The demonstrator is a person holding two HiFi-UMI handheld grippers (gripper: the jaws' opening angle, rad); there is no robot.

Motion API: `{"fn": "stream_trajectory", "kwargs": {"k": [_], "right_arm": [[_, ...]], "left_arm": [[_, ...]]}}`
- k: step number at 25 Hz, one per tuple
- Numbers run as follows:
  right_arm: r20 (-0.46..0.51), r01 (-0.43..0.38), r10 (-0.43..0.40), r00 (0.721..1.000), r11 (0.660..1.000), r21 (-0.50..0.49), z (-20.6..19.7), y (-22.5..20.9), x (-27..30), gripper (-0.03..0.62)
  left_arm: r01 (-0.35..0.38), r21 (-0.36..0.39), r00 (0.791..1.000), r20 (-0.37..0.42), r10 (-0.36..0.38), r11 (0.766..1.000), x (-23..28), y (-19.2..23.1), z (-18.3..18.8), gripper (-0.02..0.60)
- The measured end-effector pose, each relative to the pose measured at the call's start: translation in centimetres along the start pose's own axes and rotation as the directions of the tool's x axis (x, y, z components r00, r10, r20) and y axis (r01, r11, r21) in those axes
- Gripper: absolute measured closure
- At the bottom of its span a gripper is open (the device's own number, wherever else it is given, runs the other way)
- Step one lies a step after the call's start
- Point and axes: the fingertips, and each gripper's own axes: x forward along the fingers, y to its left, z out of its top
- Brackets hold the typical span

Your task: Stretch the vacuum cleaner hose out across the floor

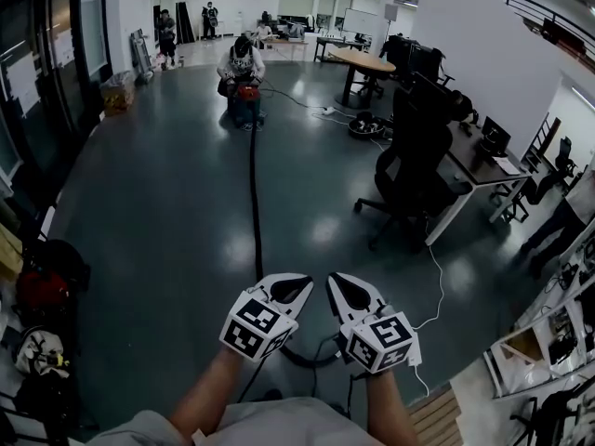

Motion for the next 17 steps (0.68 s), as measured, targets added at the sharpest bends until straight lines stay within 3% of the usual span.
{"fn": "stream_trajectory", "kwargs": {"k": [17], "right_arm": [[0.014, 0.01, -0.01, 1.0, 1.0, -0.005, 0.1, 0.6, 1.3, 0.589]], "left_arm": [[0.002, 0.003, 1.0, 0.001, -0.002, 1.0, -0.4, 1.2, -0.4, 0.574]]}}
